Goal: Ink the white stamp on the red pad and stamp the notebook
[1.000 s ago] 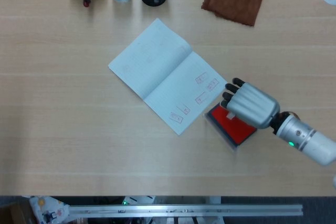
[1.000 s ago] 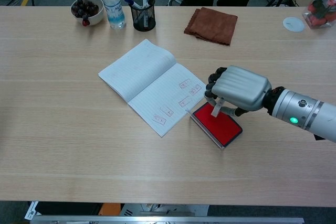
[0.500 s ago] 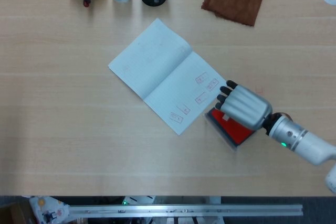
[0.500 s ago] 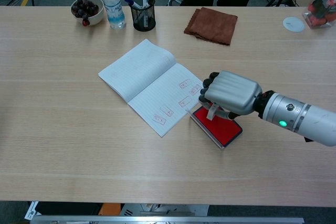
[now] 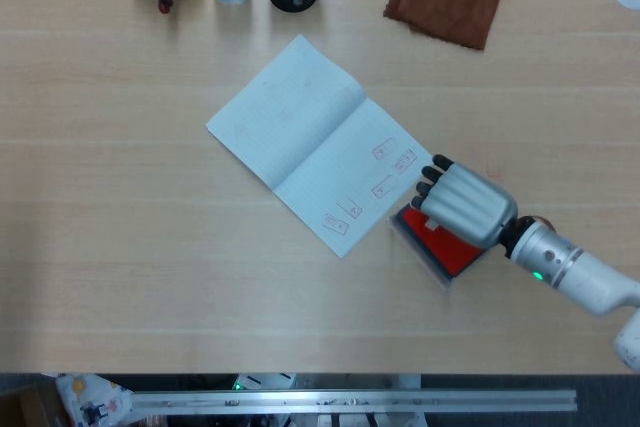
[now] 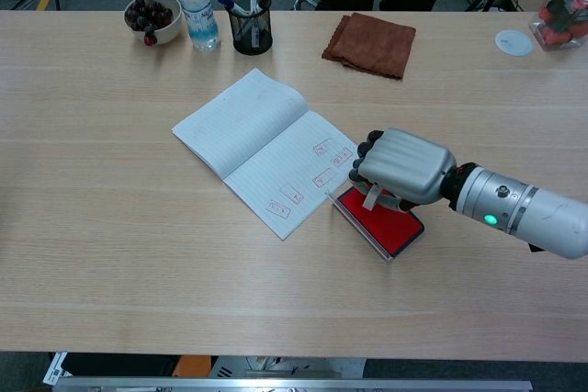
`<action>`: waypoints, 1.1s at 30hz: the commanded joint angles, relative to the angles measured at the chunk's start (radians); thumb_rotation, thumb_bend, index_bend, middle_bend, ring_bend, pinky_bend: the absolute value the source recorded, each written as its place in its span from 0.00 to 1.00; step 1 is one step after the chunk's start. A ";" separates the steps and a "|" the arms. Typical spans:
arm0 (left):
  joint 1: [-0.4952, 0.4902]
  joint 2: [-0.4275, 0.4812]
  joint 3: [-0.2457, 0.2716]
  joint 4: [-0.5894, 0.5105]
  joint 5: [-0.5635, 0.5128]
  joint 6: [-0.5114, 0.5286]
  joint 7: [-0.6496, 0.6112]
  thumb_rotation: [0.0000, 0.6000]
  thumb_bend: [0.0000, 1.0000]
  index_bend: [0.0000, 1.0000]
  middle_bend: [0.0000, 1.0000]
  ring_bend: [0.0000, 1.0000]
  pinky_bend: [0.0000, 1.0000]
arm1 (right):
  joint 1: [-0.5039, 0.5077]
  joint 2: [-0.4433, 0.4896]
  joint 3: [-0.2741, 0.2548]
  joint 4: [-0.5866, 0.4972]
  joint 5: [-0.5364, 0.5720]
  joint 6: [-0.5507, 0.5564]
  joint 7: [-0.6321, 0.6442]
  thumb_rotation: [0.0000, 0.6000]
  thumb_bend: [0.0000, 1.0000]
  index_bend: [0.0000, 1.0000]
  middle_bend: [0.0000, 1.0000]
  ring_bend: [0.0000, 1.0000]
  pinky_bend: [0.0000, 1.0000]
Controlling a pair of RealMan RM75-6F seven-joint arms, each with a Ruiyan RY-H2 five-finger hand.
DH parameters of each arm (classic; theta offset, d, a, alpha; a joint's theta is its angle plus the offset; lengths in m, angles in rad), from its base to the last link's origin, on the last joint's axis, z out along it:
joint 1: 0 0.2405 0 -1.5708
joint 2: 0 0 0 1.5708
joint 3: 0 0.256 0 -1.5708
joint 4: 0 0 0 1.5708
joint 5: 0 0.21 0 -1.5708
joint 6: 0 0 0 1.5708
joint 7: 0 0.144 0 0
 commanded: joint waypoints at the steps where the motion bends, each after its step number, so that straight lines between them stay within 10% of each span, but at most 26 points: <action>1: 0.001 -0.001 0.000 0.002 0.001 0.001 -0.002 1.00 0.28 0.22 0.19 0.22 0.13 | -0.001 0.000 -0.002 -0.001 -0.001 0.003 0.003 1.00 0.38 0.75 0.53 0.32 0.29; 21: 0.005 0.004 0.001 -0.004 0.013 0.013 -0.006 1.00 0.28 0.22 0.18 0.22 0.13 | 0.026 0.061 0.093 -0.091 0.052 0.041 0.005 1.00 0.38 0.75 0.53 0.32 0.29; 33: 0.011 0.005 0.006 -0.008 0.016 0.017 -0.001 1.00 0.28 0.22 0.18 0.22 0.13 | 0.112 -0.066 0.178 -0.027 0.164 -0.057 -0.087 1.00 0.38 0.75 0.53 0.32 0.29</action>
